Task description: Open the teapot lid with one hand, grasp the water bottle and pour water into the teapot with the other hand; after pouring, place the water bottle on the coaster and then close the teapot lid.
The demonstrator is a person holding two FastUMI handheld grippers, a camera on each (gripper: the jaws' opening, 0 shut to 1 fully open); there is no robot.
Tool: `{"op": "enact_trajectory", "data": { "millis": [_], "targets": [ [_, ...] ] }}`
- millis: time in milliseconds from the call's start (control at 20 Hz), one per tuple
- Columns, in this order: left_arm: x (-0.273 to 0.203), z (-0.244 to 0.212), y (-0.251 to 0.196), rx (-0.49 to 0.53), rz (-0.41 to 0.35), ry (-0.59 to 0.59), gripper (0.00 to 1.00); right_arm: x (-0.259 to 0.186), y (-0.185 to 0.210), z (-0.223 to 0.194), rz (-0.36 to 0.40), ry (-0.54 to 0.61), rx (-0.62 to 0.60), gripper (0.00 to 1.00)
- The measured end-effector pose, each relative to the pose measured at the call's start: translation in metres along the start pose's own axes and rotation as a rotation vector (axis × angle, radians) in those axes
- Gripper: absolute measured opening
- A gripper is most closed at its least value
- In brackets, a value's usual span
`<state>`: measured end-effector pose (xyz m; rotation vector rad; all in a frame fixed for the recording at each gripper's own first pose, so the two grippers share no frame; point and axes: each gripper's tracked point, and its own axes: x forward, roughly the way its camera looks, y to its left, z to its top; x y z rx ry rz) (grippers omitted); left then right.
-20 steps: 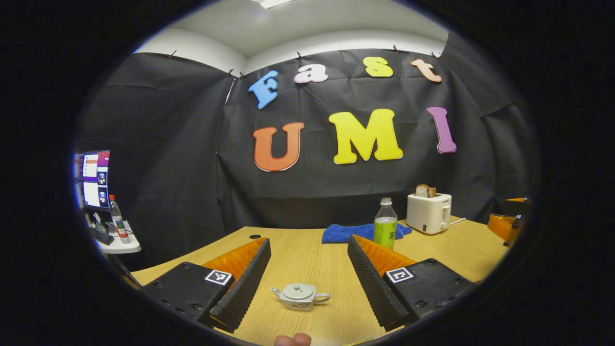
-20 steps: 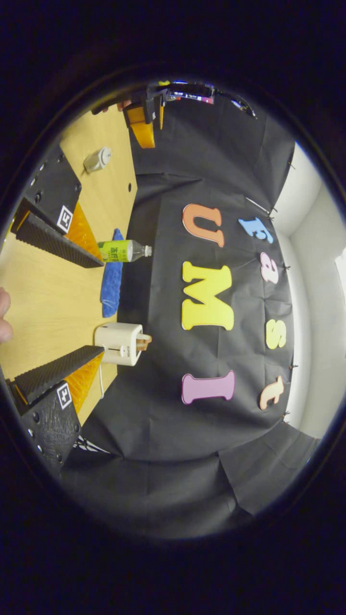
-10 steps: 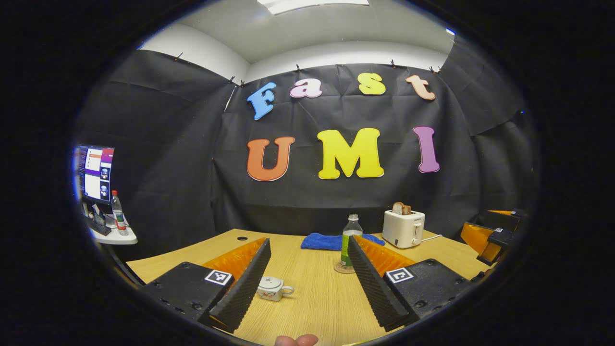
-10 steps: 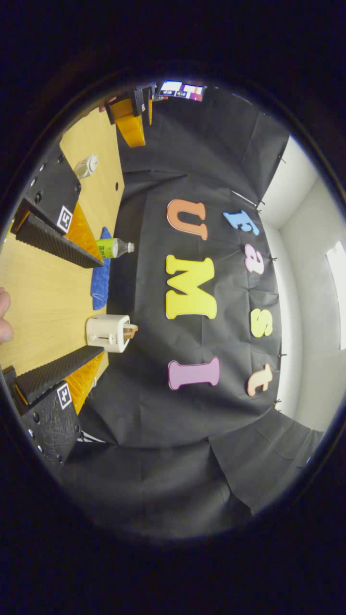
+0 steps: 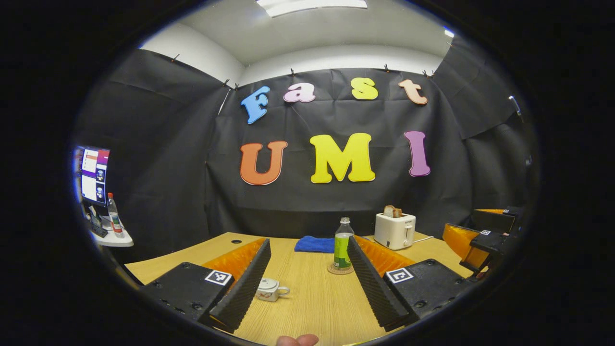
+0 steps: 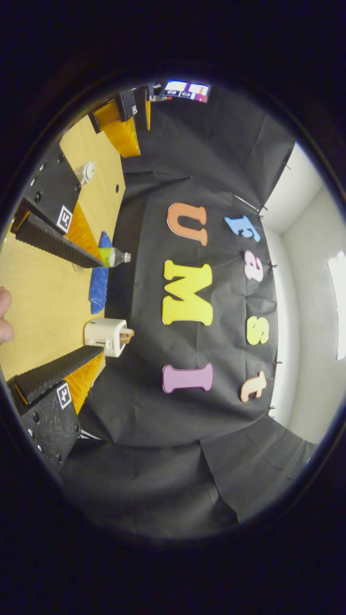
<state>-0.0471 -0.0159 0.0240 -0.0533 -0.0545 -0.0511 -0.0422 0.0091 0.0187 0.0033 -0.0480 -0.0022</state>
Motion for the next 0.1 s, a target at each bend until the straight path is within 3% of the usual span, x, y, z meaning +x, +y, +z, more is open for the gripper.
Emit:
{"op": "enact_trajectory", "data": {
  "millis": [100],
  "targets": [
    [0.0010,-0.0010,0.0038,0.005,0.000,0.005,1.00,0.0007,0.0061,-0.0006,0.008,0.009,0.006,0.96]
  ]
}}
